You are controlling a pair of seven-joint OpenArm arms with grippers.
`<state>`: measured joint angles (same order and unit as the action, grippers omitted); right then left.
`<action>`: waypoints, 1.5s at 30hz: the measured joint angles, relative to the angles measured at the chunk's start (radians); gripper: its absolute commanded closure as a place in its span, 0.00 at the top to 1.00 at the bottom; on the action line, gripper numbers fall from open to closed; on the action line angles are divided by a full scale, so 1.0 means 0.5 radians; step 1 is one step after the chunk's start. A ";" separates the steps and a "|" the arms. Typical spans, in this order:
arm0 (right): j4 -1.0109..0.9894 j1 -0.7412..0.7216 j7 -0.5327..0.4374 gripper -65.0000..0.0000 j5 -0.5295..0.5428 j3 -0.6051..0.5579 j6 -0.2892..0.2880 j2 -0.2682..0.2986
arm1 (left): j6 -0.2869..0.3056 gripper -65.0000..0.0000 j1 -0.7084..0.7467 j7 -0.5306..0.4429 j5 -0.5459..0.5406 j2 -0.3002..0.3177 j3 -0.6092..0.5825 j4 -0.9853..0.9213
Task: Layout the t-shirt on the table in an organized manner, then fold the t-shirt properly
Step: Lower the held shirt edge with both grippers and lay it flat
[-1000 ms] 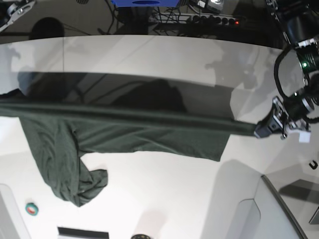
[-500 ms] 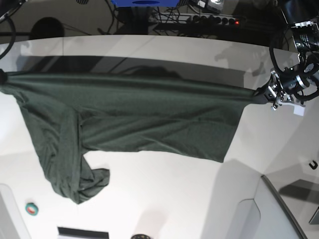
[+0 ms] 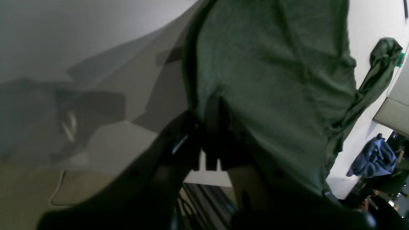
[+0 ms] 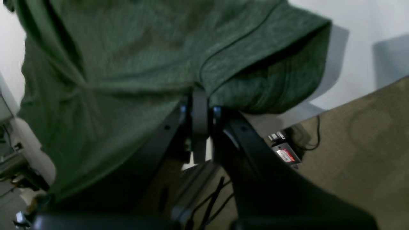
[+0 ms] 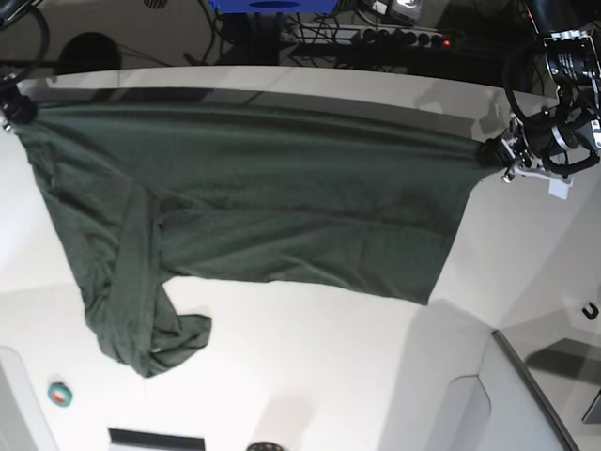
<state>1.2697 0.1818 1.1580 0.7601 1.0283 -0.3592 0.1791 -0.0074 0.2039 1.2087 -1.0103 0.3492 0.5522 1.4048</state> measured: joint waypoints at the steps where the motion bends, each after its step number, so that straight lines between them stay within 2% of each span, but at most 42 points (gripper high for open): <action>1: -0.011 0.000 -0.011 0.00 -0.002 0.000 0.001 0.003 | 0.000 0.00 0.015 0.000 0.001 0.000 0.000 0.000; 10: -0.027 -0.001 -0.014 0.00 -0.002 -0.002 0.002 0.006 | -0.001 0.00 0.175 -0.016 -0.006 -0.002 -0.001 0.001; 14: -0.056 -0.011 -0.024 0.00 0.003 -0.002 0.005 0.011 | 0.000 0.00 0.220 -0.021 0.001 -0.039 0.006 0.001; 19: -0.179 -0.064 -0.035 0.00 -0.114 -0.002 0.007 0.072 | -0.001 0.00 0.222 -0.023 -0.007 -0.056 0.003 0.001; 22: -0.194 -0.072 -0.028 0.00 -0.192 0.005 0.006 0.055 | -0.001 0.00 0.220 -0.023 -0.006 -0.057 0.003 0.001; 27: -0.194 -0.080 -0.027 0.01 -0.197 0.005 0.006 0.047 | -0.002 0.00 0.220 -0.023 -0.006 -0.056 0.006 -0.003; 29: -0.194 -0.085 -0.021 0.08 -0.197 0.005 0.006 0.050 | -0.002 0.00 0.221 -0.022 -0.005 -0.056 0.006 -0.005; 32: -0.194 -0.085 -0.023 0.32 -0.199 0.005 0.006 0.050 | -0.008 0.00 0.247 -0.026 0.002 -0.063 0.008 -0.002; 34: -0.194 -0.085 -0.023 0.41 -0.200 0.005 0.006 0.050 | -0.008 0.05 0.260 -0.024 0.002 -0.082 0.011 -0.005; 40: -0.194 -0.084 -0.022 0.43 -0.198 0.009 0.006 0.050 | -0.008 0.24 0.265 -0.024 0.001 -0.089 0.014 -0.012; 45: -0.194 -0.085 0.071 0.43 -0.198 0.091 0.007 0.049 | -0.009 0.31 0.286 -0.024 0.002 -0.090 0.015 -0.012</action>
<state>1.1728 0.1394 1.1934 0.6609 1.0737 -0.3557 0.2035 -0.0120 0.3470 1.1969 -1.0092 0.3042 0.5598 1.3987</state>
